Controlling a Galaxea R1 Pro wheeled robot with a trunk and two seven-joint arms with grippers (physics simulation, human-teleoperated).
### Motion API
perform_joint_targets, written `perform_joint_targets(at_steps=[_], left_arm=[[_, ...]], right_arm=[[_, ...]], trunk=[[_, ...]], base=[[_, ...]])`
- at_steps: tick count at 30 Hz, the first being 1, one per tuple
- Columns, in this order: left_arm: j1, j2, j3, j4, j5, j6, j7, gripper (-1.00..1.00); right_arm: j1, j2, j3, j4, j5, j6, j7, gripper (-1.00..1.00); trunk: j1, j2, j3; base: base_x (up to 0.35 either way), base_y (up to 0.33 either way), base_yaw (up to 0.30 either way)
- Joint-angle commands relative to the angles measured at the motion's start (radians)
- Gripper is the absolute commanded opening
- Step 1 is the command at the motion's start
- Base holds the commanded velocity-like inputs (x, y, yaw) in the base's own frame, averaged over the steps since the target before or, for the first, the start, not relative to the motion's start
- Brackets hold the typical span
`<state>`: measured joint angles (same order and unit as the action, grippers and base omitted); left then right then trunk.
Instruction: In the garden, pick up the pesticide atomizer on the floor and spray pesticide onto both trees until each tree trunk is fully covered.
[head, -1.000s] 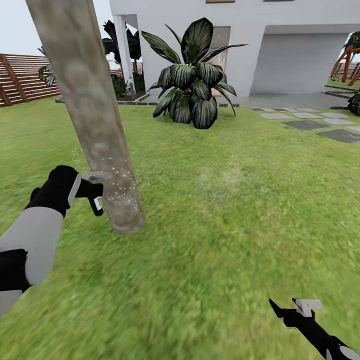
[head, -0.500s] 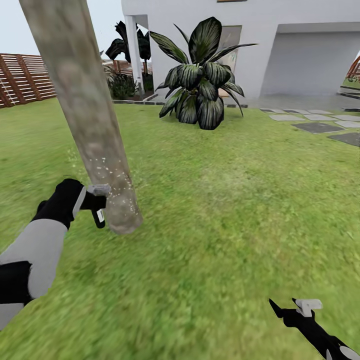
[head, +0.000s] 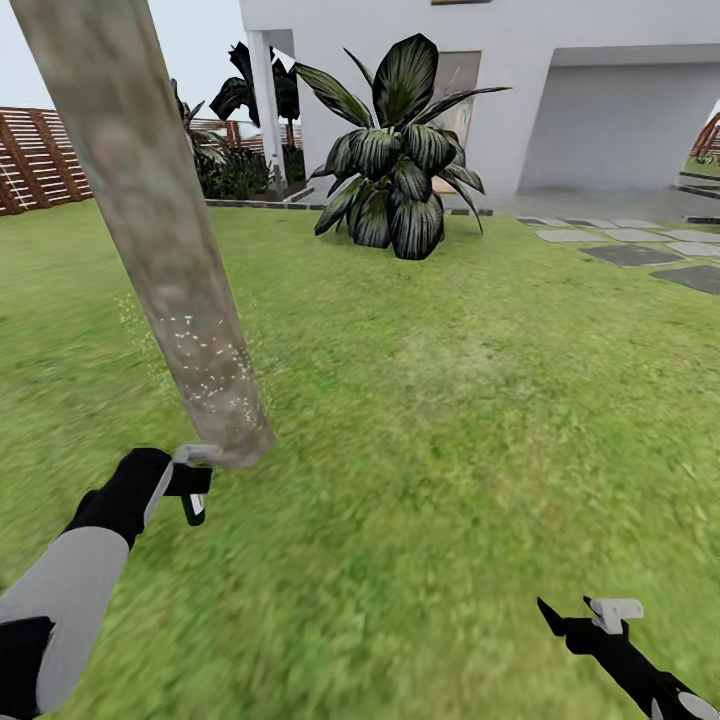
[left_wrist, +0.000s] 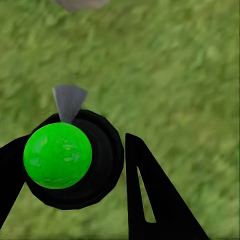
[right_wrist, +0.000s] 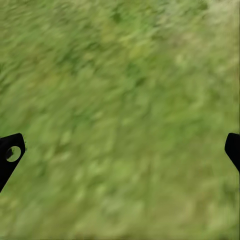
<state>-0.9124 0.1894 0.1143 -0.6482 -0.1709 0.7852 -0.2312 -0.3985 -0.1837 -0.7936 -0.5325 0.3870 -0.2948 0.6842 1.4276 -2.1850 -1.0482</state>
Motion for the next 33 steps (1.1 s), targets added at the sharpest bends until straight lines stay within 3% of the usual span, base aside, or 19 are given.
perform_joint_targets(at_steps=[1,4,5,6,8,9,11,13,15,18,21,22,24,26,29,31,33], left_arm=[[0.012,0.0,0.0,0.0,0.0,-0.042,-0.005,-1.0],[0.036,0.002,-0.007,0.011,-0.002,-0.138,-0.026,-1.0],[0.057,0.002,-0.011,0.011,-0.002,-0.153,-0.048,-1.0],[0.075,0.002,-0.013,0.011,-0.003,-0.172,-0.079,-1.0],[0.109,0.007,-0.014,0.012,-0.023,-0.252,-0.166,-1.0],[0.124,0.014,-0.014,0.013,-0.048,-0.293,-0.23,-1.0],[0.145,0.027,-0.014,0.013,-0.117,-0.352,-0.383,-1.0],[0.152,0.032,-0.015,0.015,-0.196,-0.405,-0.516,-1.0],[0.155,0.033,-0.015,0.016,-0.281,-0.454,-0.653,-1.0],[0.164,0.031,-0.015,0.017,-0.401,-0.538,-0.813,-1.0],[0.177,0.026,-0.015,0.045,-0.453,-0.639,-0.843,-1.0],[0.178,0.025,-0.016,0.056,-0.459,-0.666,-0.845,-1.0],[0.179,0.024,-0.024,0.065,-0.465,-0.701,-0.86,-1.0],[0.179,0.025,-0.075,0.068,-0.472,-0.712,-0.9,-1.0],[0.179,0.019,-0.204,0.07,-0.476,-0.718,-0.938,-1.0],[0.177,0.017,-0.238,0.069,-0.475,-0.719,-0.946,-1.0],[0.174,0.015,-0.247,0.069,-0.476,-0.728,-0.991,-1.0]], right_arm=[[0.0,0.001,0.001,0.002,0.001,0.001,0.0,1.0],[0.0,0.002,0.013,0.002,-0.002,0.004,0.003,1.0],[-0.001,0.003,0.049,-0.002,-0.004,0.006,0.005,1.0],[-0.002,0.004,0.105,-0.008,-0.005,0.012,0.005,1.0],[-0.038,0.012,0.257,-0.032,-0.01,0.064,0.004,1.0],[-0.079,0.034,0.329,-0.06,-0.011,0.117,0.005,1.0],[-0.145,0.1,0.433,-0.147,-0.012,0.224,0.007,1.0],[-0.169,0.161,0.529,-0.267,-0.013,0.291,0.011,1.0],[-0.175,0.189,0.632,-0.369,-0.014,0.336,0.072,1.0],[-0.176,0.199,0.68,-0.438,-0.014,0.375,0.197,1.0],[-0.177,0.2,0.688,-0.462,-0.014,0.381,0.221,1.0],[-0.177,0.201,0.699,-0.473,-0.014,0.382,0.224,1.0],[-0.177,0.201,0.76,-0.488,-0.014,0.382,0.225,1.0],[-0.177,0.201,0.825,-0.493,-0.014,0.383,0.225,1.0],[-0.177,0.202,0.909,-0.497,-0.014,0.385,0.244,1.0],[-0.178,0.202,0.94,-0.514,-0.012,0.399,0.315,1.0],[-0.179,0.202,0.95,-0.568,-0.01,0.441,0.363,1.0]], trunk=[[0.0,0.0,0.0],[0.0,0.0,0.0],[0.0,0.0,0.0],[0.0,0.0,0.0],[0.0,0.0,0.0],[0.0,0.0,0.0],[0.0,0.0,0.0],[0.0,0.0,0.0],[0.0,0.0,0.0],[0.0,0.0,0.0],[0.0,0.0,0.0],[0.0,0.0,0.0],[0.0,0.0,0.0],[0.0,0.0,0.0],[0.0,0.0,0.0],[0.0,0.0,0.0],[0.0,0.0,0.0]], base=[[0.0,0.0,0.0],[0.0,0.0,0.0],[0.0,0.0,0.0],[0.0,0.0,0.0],[0.0,0.0,0.0],[0.0,0.0,0.0],[0.0,0.0,0.0],[0.0,0.0,0.0],[0.0,0.0,0.0],[0.0,0.0,0.0],[0.0,0.0,0.0],[0.0,0.0,0.0],[0.0,0.0,0.0],[0.0,0.0,0.0],[0.0,0.0,0.0],[0.0,0.0,0.0],[0.0,0.0,0.0]])
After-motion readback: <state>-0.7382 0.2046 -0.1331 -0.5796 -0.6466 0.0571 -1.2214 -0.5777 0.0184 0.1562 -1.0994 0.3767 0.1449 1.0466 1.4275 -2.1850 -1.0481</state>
